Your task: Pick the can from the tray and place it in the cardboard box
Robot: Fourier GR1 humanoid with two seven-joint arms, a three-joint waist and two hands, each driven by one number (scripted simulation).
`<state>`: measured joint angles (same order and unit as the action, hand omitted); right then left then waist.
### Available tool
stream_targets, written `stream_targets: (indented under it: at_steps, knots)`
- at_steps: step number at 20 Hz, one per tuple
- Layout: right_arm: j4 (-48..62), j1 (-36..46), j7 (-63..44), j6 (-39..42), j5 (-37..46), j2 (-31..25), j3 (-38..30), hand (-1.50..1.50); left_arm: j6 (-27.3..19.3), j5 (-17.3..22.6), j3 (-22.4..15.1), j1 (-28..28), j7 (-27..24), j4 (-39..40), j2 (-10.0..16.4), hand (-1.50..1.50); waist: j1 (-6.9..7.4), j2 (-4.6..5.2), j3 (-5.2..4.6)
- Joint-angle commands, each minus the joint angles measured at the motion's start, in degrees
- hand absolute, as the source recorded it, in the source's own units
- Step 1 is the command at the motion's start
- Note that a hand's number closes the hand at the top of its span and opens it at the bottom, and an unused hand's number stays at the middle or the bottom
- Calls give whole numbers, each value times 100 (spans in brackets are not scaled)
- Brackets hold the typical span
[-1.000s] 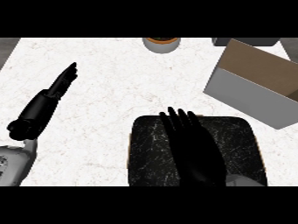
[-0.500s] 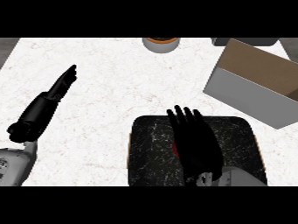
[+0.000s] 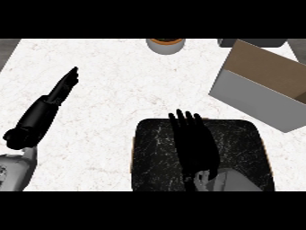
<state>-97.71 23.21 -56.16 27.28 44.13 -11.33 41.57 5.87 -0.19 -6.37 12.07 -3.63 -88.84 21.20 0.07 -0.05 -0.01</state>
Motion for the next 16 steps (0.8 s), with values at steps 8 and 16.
stream_targets:
  at_steps: [8, 16]
  knots:
    - [14, -781, 112, 23, 858, -99, -255, -150, 129, -198, 281, 233, -63, 305, -243, 0, -30, 0, 1]
    - [926, -701, 1049, -264, 1358, 371, -140, 150, 233, -525, 221, -262, -382, 154, -458, 0, 13, 5, 1]
